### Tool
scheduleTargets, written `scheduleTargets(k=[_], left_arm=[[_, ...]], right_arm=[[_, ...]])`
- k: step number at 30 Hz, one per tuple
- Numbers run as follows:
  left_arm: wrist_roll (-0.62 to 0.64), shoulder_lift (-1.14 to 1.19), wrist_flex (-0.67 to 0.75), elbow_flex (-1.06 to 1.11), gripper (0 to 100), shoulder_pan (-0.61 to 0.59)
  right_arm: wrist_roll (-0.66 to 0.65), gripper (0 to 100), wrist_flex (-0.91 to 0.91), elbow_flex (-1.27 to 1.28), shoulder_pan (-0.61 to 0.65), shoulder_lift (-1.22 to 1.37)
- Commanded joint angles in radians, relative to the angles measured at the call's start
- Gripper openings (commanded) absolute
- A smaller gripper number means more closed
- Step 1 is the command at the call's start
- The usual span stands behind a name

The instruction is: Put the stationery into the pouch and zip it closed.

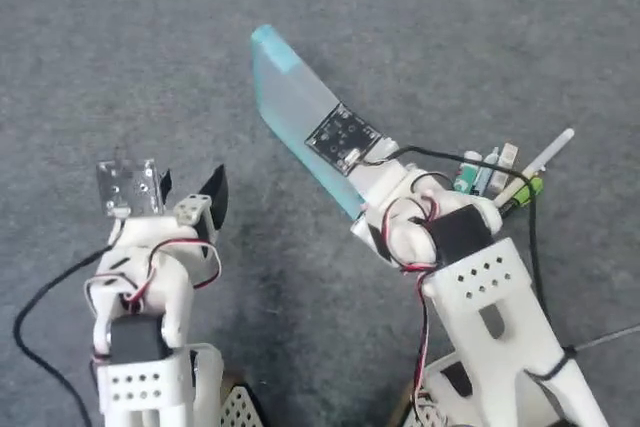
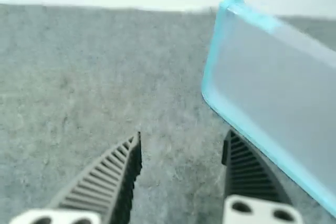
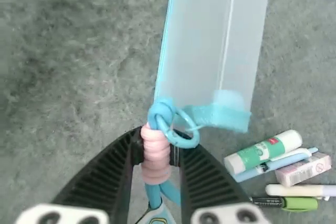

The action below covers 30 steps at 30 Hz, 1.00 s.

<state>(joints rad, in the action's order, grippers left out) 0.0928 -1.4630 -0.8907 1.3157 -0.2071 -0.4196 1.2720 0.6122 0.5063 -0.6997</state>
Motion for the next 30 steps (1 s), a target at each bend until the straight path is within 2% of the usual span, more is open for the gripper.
scheduleTargets(k=[1,8,15,20,26,30], left_arm=[[-0.011,-0.11,0.017,0.042,24,0.005],[-0.011,-0.117,0.015,0.05,24,0.005],[-0.011,-0.117,0.014,0.05,24,0.003],[-0.011,-0.117,0.012,0.05,24,0.005],[-0.011,-0.117,0.014,0.05,24,0.005],[-0.011,-0.117,0.014,0.05,24,0.005]], right_arm=[[-0.011,0.7,0.038,-0.031,0.073,-0.004],[0.117,15.3,-0.065,0.072,0.07,-0.002],[0.175,15.3,-0.2,0.19,0.058,-0.002],[0.175,7.0,-0.24,0.201,0.012,-0.002],[0.321,17.6,-0.3,0.265,0.021,-0.004],[0.371,19.1,-0.39,0.313,0.025,-0.004]])
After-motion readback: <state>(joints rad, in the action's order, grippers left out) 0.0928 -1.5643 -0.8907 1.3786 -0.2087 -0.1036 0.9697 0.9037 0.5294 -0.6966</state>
